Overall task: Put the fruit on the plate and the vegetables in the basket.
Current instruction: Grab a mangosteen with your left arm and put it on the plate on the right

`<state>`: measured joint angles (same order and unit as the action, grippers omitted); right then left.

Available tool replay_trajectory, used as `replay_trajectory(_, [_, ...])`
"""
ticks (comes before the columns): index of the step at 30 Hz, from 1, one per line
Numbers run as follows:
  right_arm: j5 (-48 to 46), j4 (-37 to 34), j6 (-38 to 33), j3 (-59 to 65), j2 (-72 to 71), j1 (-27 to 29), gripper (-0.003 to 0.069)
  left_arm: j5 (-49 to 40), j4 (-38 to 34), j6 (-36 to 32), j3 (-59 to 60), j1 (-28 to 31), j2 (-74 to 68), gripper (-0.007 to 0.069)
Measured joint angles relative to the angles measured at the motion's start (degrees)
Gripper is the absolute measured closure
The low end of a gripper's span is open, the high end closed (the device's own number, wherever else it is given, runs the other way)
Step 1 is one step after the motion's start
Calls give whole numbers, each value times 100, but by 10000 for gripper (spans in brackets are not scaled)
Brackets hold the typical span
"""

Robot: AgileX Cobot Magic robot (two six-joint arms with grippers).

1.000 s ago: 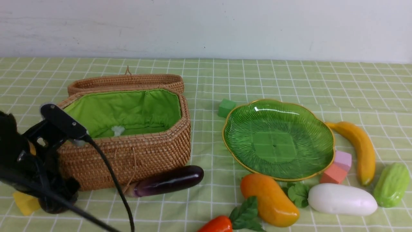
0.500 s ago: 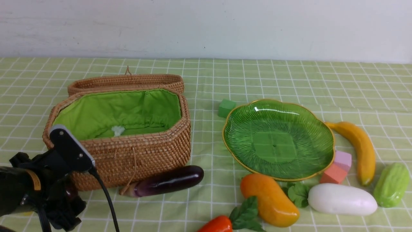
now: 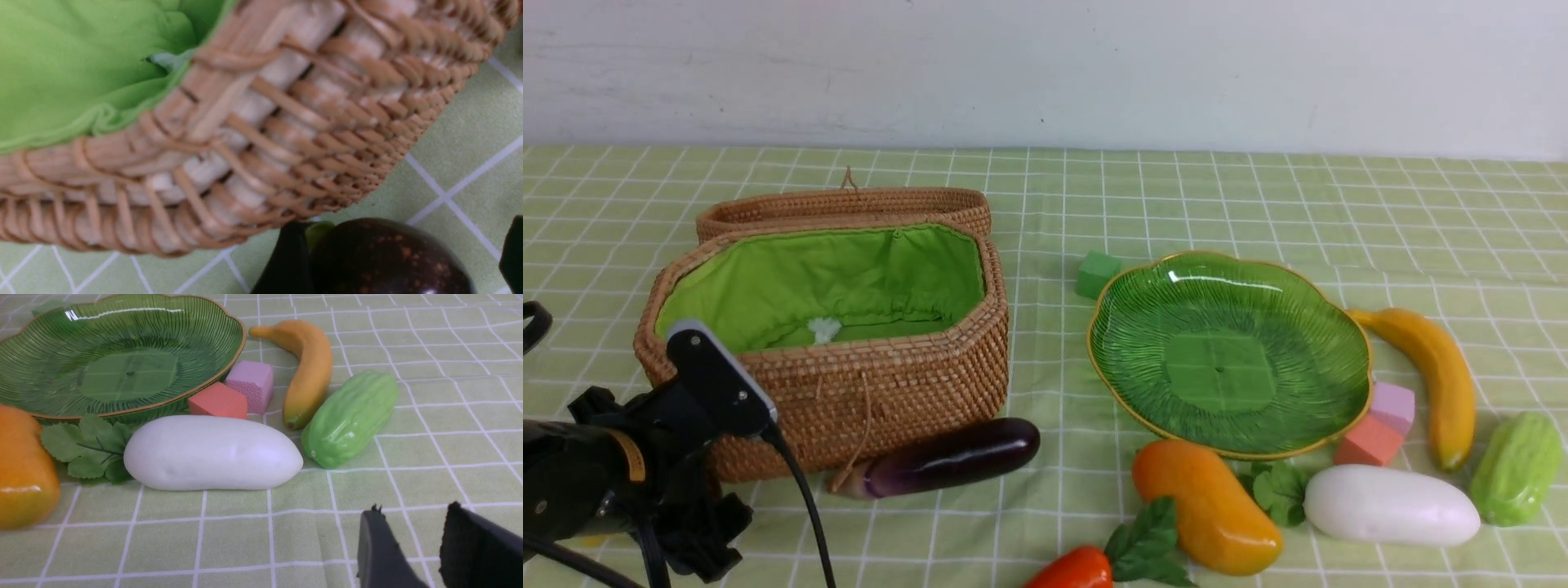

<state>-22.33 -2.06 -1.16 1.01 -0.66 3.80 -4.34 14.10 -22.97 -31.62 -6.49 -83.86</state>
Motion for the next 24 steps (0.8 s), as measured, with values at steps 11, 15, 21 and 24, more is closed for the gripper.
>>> replay_trajectory(11, [0,0,0,0,0,0,418,-483,-41,26,36,0,493,276])
replay_trajectory(15, [0,0,0,0,0,0,418,-714,-82,26,36,0,820,427])
replay_trajectory(21, [0,0,0,0,0,0,418,-896,-370,396,47,0,1323,516])
replay_trajectory(24, [0,0,0,0,0,0,418,-948,-635,1194,47,0,1743,472])
